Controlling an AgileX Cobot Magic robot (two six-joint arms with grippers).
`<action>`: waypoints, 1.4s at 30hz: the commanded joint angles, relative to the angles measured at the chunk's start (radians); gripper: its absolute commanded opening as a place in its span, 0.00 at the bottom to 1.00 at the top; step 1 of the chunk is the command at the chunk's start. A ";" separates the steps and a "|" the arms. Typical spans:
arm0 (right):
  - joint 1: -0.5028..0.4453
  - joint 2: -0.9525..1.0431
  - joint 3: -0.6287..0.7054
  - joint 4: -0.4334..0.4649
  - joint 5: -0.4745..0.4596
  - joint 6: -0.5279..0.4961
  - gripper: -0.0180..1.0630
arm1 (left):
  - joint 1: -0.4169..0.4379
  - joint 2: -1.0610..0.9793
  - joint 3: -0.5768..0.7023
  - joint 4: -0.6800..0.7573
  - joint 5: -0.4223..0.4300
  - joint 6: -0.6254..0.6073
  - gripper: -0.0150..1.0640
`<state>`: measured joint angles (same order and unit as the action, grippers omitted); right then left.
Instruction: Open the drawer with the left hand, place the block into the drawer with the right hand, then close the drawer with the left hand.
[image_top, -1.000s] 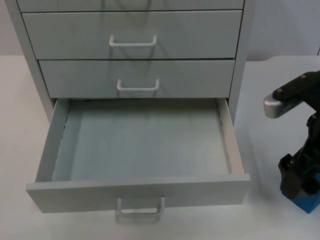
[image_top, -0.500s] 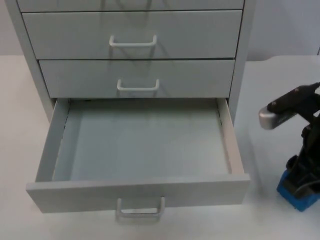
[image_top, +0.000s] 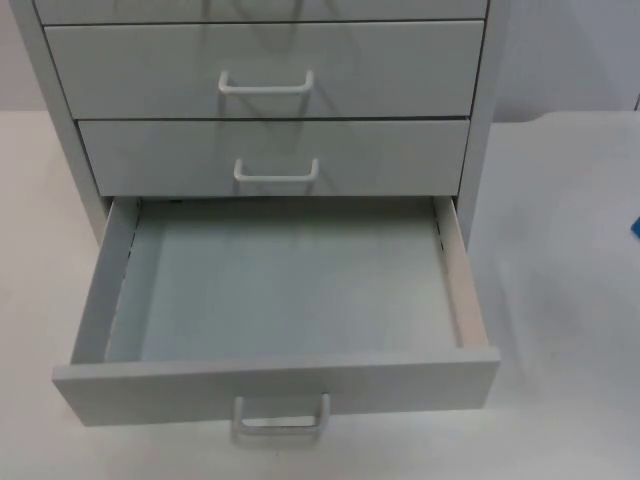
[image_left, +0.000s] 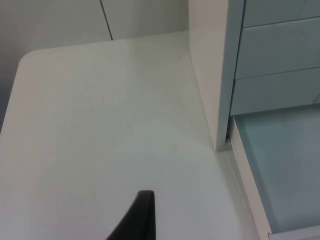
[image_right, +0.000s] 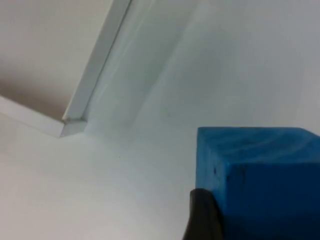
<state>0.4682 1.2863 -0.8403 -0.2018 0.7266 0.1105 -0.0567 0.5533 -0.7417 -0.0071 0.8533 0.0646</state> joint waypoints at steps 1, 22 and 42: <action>0.005 -0.065 -0.005 -0.002 0.017 0.013 0.01 | -0.007 -0.004 -0.001 -0.005 -0.001 -0.008 0.99; 0.164 0.029 -0.003 -0.044 -0.060 0.330 0.01 | -0.007 -0.004 -0.001 -0.005 -0.013 -0.008 0.99; 0.426 0.571 -0.306 -0.506 -0.249 0.966 0.01 | -0.007 -0.004 -0.001 -0.005 -0.013 -0.008 0.99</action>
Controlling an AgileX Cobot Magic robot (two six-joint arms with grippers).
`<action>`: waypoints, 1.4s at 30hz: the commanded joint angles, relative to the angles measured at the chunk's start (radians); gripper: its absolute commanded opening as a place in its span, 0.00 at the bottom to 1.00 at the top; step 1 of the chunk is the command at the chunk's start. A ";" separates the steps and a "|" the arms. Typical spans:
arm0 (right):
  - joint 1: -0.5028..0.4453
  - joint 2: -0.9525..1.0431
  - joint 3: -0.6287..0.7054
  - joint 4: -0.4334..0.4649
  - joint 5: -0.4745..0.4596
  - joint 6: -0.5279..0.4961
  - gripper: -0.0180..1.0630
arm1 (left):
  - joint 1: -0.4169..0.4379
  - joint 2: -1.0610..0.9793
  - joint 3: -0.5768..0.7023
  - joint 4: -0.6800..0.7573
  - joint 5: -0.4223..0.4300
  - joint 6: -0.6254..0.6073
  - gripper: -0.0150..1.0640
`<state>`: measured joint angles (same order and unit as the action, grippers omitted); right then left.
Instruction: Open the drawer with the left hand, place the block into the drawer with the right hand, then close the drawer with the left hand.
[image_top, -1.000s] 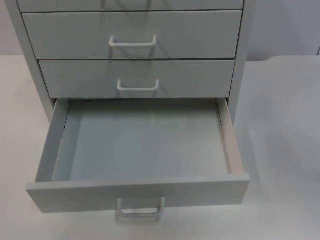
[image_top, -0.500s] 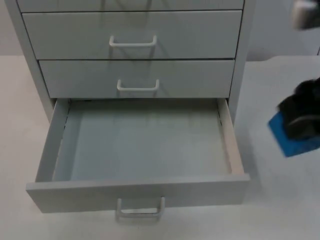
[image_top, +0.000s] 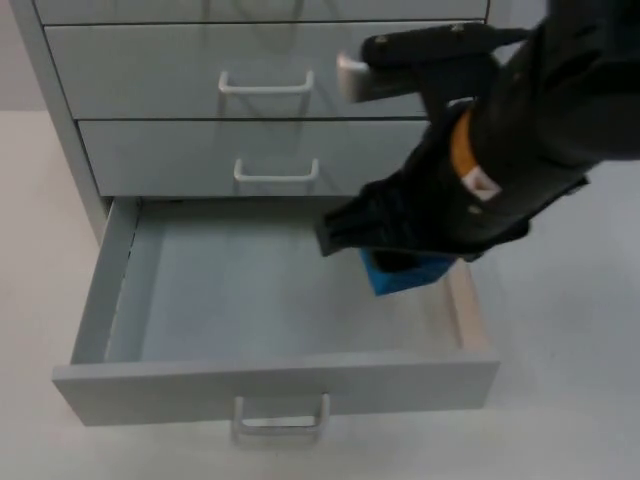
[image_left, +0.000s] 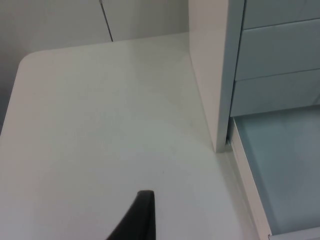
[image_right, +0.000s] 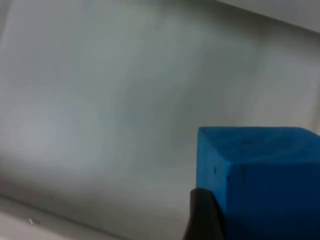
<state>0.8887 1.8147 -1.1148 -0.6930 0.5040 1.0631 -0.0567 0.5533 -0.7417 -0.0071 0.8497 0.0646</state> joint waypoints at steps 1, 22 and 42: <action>0.005 0.042 -0.031 -0.015 -0.026 0.013 0.01 | -0.007 -0.004 -0.001 -0.005 -0.009 -0.008 0.99; 0.003 0.244 -0.091 -0.115 -0.088 0.156 0.72 | -0.007 -0.004 -0.001 -0.005 -0.009 -0.008 0.99; 0.145 -0.041 -0.039 0.050 0.126 -0.108 0.73 | -0.007 -0.004 -0.001 -0.005 -0.020 -0.008 0.99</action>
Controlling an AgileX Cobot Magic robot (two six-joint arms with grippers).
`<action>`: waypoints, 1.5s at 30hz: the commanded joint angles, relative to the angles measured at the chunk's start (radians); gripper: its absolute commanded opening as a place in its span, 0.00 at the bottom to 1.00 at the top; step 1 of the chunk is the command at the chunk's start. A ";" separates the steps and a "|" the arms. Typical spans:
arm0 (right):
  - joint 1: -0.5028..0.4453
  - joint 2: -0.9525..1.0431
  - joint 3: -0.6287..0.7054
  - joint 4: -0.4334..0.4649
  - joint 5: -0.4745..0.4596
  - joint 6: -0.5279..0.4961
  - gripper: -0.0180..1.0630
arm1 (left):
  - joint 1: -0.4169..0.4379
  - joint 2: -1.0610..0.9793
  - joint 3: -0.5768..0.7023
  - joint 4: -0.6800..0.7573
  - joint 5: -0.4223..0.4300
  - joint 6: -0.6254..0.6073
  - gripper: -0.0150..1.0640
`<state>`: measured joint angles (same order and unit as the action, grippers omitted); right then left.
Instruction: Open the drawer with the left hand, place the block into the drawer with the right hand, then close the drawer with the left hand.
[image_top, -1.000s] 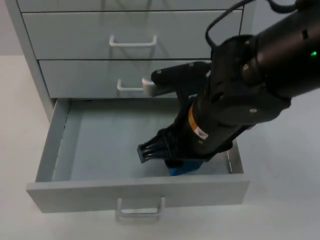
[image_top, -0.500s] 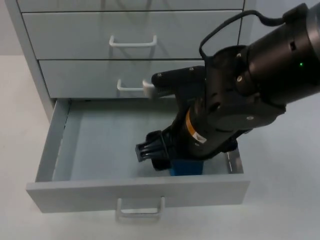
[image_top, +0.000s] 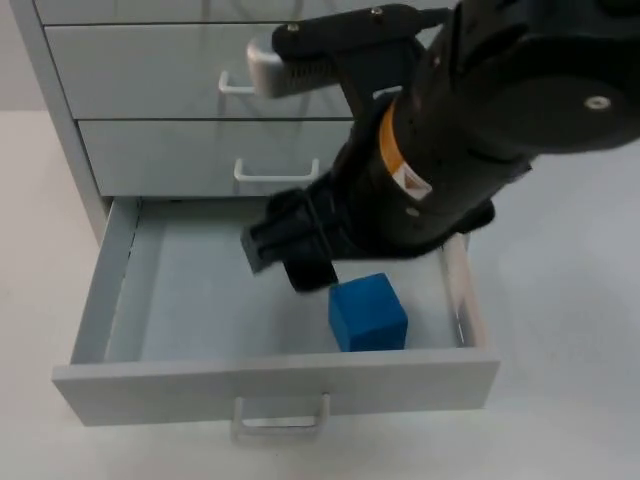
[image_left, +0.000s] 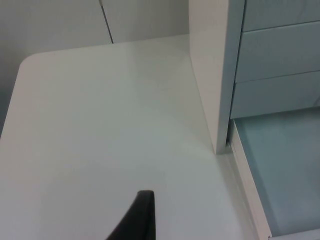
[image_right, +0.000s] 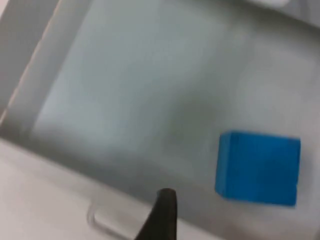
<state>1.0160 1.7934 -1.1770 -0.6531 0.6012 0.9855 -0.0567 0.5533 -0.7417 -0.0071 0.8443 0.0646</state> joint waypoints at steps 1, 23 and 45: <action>0.025 -0.023 0.037 0.012 0.031 -0.033 0.73 | -0.007 -0.004 -0.001 -0.005 -0.014 -0.008 0.99; -0.038 -0.096 0.105 0.143 0.080 -0.203 0.73 | -0.007 -0.004 -0.001 -0.005 -0.013 -0.008 0.99; -0.766 -0.459 0.299 0.548 0.048 -0.695 0.73 | -0.007 -0.004 -0.001 -0.007 -0.019 -0.008 0.99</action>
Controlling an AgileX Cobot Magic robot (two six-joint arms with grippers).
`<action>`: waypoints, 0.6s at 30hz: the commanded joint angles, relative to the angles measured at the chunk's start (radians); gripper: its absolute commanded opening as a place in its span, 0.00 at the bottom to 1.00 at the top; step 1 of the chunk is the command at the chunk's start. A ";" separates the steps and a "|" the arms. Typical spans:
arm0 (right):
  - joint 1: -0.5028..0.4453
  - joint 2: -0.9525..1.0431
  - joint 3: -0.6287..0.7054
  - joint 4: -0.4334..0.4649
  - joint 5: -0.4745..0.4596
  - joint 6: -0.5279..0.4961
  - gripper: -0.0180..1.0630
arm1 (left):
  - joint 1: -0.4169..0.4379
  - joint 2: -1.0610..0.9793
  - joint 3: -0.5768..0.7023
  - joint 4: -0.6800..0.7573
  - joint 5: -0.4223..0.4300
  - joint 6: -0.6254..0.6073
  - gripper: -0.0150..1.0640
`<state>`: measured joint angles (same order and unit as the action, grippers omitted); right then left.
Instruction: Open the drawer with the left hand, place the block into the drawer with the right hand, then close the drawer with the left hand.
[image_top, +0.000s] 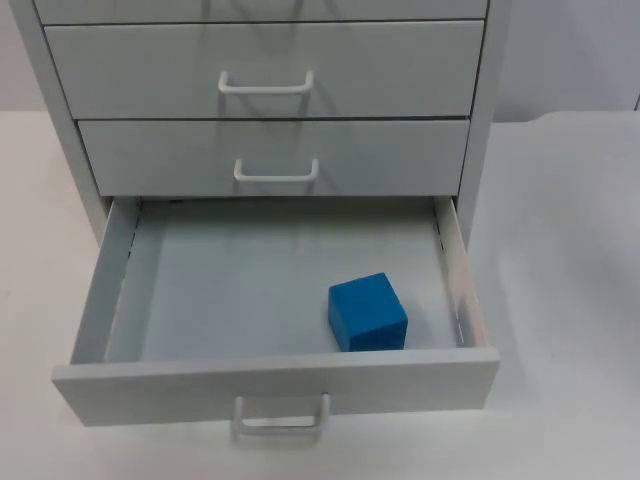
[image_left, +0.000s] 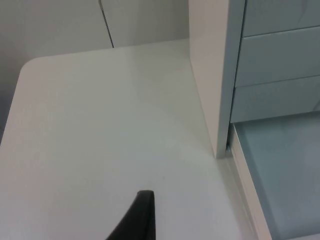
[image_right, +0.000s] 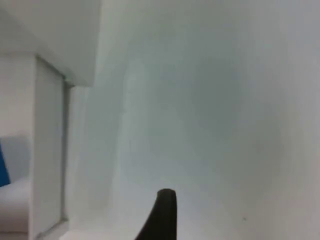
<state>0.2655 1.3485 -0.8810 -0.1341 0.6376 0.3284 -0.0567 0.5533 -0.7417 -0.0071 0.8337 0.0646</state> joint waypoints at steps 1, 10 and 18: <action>-0.063 -0.044 0.025 0.043 0.020 -0.064 0.73 | -0.007 -0.004 -0.001 -0.007 -0.009 -0.008 0.99; -0.186 -0.182 0.168 0.030 0.079 -0.121 0.73 | -0.007 -0.004 -0.001 -0.011 -0.008 -0.008 0.99; -0.186 -0.288 0.209 0.005 0.085 -0.121 0.73 | -0.007 -0.004 -0.001 -0.017 -0.004 -0.010 0.99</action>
<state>0.0854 1.0752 -0.6764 -0.1218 0.7238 0.2161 -0.0567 0.5533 -0.7417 -0.0106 0.8329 0.0646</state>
